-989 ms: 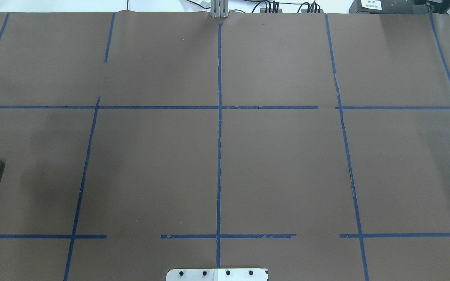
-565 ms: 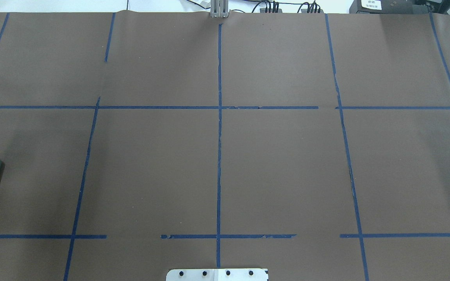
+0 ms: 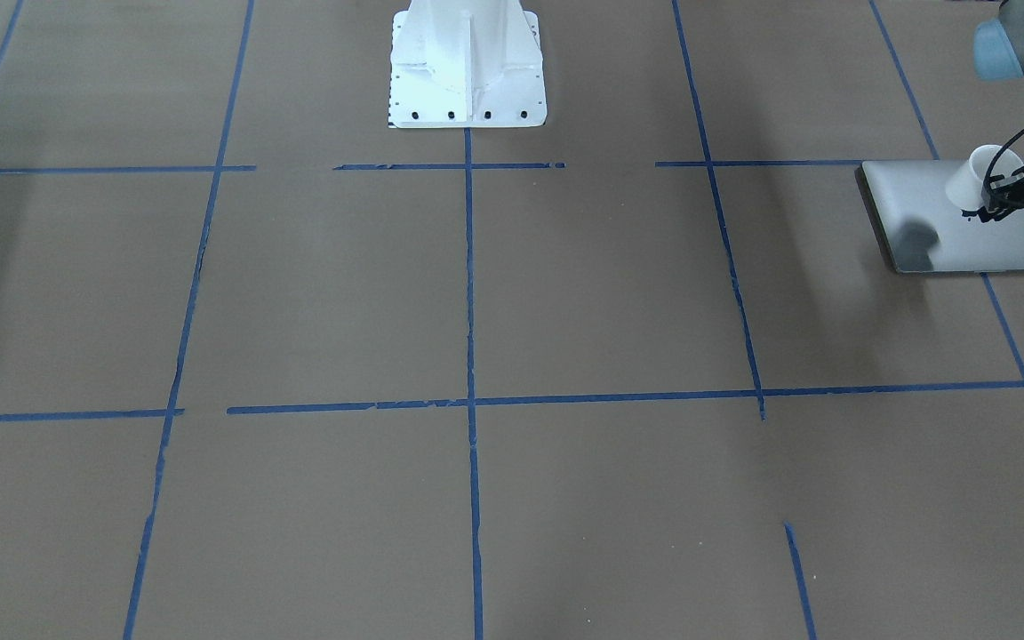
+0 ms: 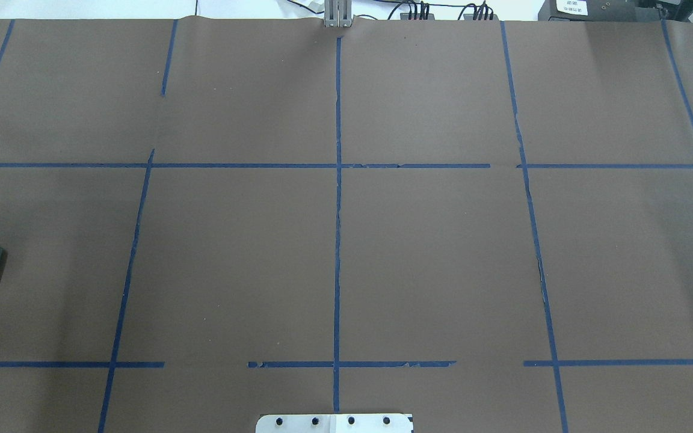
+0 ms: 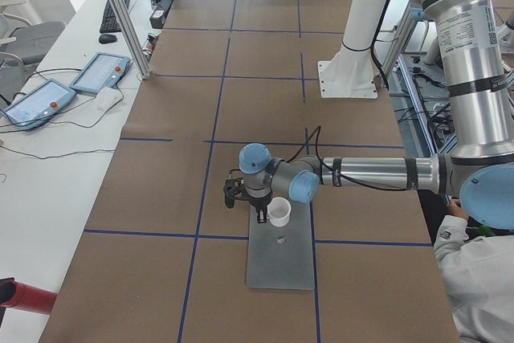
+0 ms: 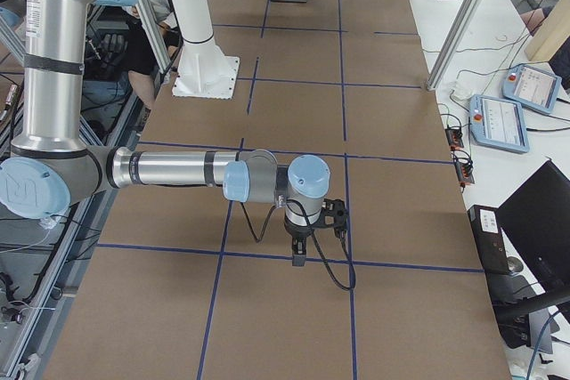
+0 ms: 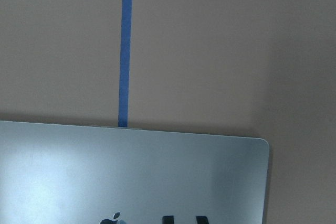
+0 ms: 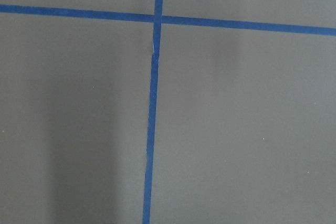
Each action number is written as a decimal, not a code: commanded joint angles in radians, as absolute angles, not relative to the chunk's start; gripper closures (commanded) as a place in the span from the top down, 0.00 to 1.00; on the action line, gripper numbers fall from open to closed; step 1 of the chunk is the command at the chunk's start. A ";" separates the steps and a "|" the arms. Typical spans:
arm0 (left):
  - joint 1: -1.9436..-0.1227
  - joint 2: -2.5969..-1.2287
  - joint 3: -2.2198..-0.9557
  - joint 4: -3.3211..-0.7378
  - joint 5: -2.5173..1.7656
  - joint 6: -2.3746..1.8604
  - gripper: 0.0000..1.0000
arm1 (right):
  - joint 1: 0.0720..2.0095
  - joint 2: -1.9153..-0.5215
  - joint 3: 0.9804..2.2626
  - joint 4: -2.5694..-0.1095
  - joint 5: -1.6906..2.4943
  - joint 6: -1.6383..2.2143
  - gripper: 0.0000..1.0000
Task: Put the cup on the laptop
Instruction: 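Lower the held mug onto the silver laptop with the left gripper, then release the mug on the laptop and hold the left gripper above it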
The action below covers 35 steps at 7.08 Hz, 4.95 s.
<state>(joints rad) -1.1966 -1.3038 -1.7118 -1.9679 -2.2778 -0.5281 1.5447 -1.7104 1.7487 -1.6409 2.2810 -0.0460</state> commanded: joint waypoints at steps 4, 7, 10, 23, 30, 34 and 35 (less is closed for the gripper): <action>-1.190 -1.269 -1.579 -2.193 -2.281 -0.535 0.00 | 1.545 -1.710 1.749 -1.641 2.281 -0.046 1.00; -1.189 -1.284 -1.533 -2.262 -2.286 -0.538 0.00 | 1.545 -1.710 1.749 -1.640 2.281 -0.046 1.00; -1.189 -1.289 -1.529 -2.266 -2.286 -0.534 0.84 | 1.545 -1.710 1.749 -1.640 2.281 -0.046 1.00; -1.571 -1.422 -1.801 -1.517 -2.312 0.060 1.00 | 1.545 -1.709 1.749 -1.641 2.281 -0.046 1.00; -1.574 -1.381 -1.777 -1.529 -2.335 0.052 1.00 | 1.545 -1.710 1.749 -1.640 2.281 -0.046 1.00; -1.578 -1.394 -1.775 -1.523 -2.322 0.048 1.00 | 1.545 -1.710 1.749 -1.640 2.281 -0.046 1.00; -1.580 -1.394 -1.776 -1.525 -2.321 0.049 1.00 | 1.545 -1.710 1.749 -1.640 2.281 -0.046 1.00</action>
